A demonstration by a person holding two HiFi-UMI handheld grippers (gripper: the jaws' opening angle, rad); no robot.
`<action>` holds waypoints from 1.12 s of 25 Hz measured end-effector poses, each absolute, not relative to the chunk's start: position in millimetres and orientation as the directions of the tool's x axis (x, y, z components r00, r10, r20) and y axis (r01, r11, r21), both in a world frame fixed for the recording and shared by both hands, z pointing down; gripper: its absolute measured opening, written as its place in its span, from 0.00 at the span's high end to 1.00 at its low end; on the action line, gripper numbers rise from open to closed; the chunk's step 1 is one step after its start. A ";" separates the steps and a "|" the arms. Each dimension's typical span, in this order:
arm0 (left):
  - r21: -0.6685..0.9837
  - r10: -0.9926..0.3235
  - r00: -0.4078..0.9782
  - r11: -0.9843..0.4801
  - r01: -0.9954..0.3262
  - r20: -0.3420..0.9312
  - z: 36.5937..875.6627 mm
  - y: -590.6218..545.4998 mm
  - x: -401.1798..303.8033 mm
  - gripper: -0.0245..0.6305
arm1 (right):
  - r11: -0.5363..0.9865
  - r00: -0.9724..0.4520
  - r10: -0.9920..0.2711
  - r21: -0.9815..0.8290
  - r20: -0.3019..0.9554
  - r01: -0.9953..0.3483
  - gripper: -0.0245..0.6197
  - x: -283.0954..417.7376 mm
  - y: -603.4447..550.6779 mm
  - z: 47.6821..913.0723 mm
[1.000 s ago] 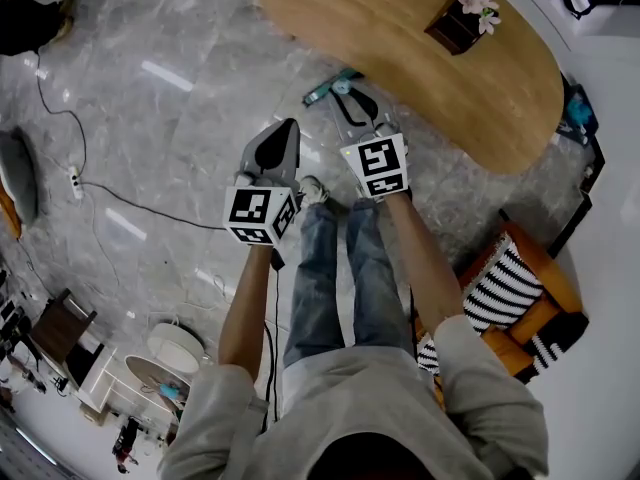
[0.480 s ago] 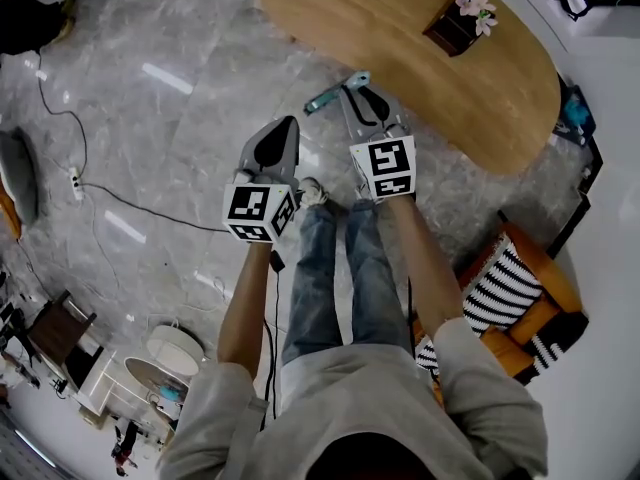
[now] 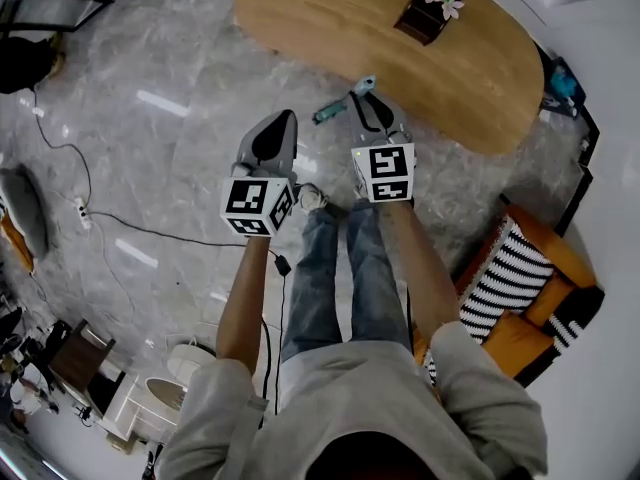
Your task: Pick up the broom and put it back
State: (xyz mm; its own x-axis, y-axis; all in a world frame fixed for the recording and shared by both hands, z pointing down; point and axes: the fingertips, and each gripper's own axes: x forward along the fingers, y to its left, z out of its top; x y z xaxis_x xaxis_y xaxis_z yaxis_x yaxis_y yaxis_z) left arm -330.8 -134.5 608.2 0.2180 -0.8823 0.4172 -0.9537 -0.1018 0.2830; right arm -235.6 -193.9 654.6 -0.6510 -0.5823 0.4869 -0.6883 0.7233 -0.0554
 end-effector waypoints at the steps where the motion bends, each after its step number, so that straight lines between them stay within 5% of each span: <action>1: 0.285 -0.880 0.229 -0.113 -0.952 0.416 608.2 -135.6 -325.7 0.96 | 0.709 -0.636 -0.595 -0.052 0.492 -0.703 0.84 -226.4 -194.3 655.4; 28: 0.306 -0.765 0.514 -0.418 -0.855 0.389 602.1 -173.6 -151.5 0.96 | 0.313 -0.244 -0.788 0.026 0.566 -0.949 0.84 14.0 -175.2 668.7</action>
State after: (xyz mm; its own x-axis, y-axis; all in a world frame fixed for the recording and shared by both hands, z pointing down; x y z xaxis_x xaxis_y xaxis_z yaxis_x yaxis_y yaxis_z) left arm -151.5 -173.6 602.1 0.5135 -0.7649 0.3890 -0.8551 -0.4185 0.3061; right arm 14.0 -175.2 668.7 -0.2441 -0.7877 0.5656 -0.9495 0.3128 0.0258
